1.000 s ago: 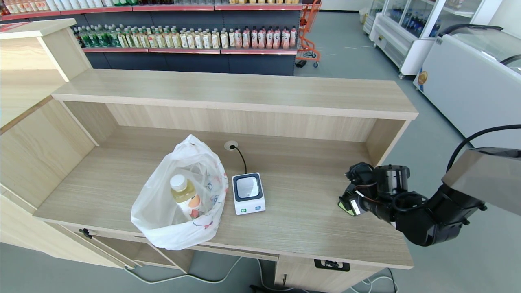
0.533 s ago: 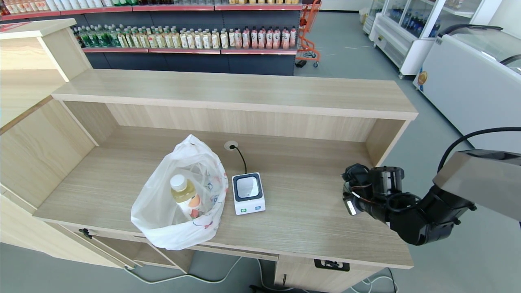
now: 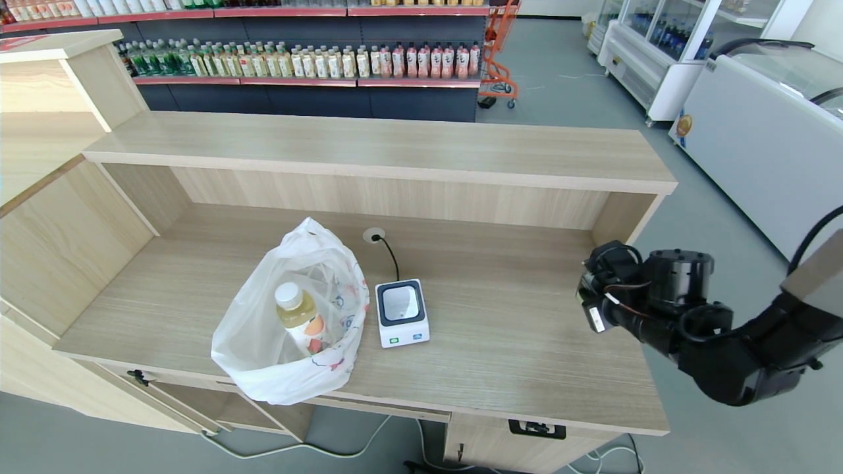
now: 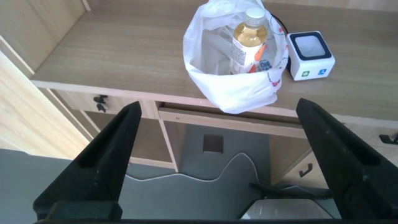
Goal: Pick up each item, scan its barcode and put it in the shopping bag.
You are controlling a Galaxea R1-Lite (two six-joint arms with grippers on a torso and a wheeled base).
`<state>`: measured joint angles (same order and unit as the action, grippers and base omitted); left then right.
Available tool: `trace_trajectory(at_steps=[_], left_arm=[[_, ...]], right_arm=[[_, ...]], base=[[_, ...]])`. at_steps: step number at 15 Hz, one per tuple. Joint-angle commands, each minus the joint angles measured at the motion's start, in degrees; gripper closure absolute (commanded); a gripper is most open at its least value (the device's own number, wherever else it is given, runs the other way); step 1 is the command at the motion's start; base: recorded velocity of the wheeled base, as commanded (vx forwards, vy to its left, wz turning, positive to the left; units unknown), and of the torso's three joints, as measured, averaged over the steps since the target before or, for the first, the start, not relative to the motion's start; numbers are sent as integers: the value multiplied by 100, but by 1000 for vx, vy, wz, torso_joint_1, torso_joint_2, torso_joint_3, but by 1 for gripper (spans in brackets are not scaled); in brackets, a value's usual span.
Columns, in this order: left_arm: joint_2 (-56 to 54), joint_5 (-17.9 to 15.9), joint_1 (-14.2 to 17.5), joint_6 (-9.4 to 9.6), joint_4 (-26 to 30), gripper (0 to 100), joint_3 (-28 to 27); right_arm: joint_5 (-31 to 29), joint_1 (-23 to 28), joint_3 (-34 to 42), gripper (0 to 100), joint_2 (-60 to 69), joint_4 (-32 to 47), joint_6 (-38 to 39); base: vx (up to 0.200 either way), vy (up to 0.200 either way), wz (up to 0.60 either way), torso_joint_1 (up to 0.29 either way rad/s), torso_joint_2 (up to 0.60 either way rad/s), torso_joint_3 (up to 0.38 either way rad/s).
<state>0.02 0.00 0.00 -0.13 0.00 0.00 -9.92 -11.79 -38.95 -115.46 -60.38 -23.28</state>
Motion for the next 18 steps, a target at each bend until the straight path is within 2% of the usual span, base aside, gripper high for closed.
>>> trace_trajectory(at_steps=[1,3,4,6,9,10,11,13,14,16,18], left_arm=[[-2,0,0,-4,0,0,0],[-2,0,0,-4,-9,0,0],[-2,0,0,-13,0,0,0],[-2,0,0,-4,0,0,0],[-2,0,0,-4,0,0,0],[-2,0,0,-4,0,0,0],[-2,0,0,-4,0,0,0],[-2,0,0,-4,0,0,0],[-2,0,0,-4,0,0,0],[-2,0,0,-4,0,0,0],[-2,0,0,-4,0,0,0]], right_arm=[[-1,238,968,100,2010,26,-414],[34,230,1803,100,2836,-35,-1099],[456,203,1988,100,3372,-44,-1882],[1854,159,1961,100,3767,-141,-3314],[4473,-368,1944,100,3917,-176,-6039],[4965,-588,1935,100,3987,-193,-7102],[5264,-948,1926,100,4145,-185,-7955],[5308,-1519,1988,100,4145,26,-9176],[5299,-1581,1970,100,4242,308,-9625],[5360,-1625,1873,100,4646,1028,-9774],[5536,-1915,1821,100,4848,817,-10073]], base=[[0,0,0,0,0,0],[0,0,0,0,0,0],[0,0,0,0,0,0],[0,0,0,0,0,0],[0,0,0,0,0,0],[0,0,0,0,0,0],[0,0,0,0,0,0],[0,0,0,0,0,0],[0,0,0,0,0,0],[0,0,0,0,0,0],[0,0,0,0,0,0]])
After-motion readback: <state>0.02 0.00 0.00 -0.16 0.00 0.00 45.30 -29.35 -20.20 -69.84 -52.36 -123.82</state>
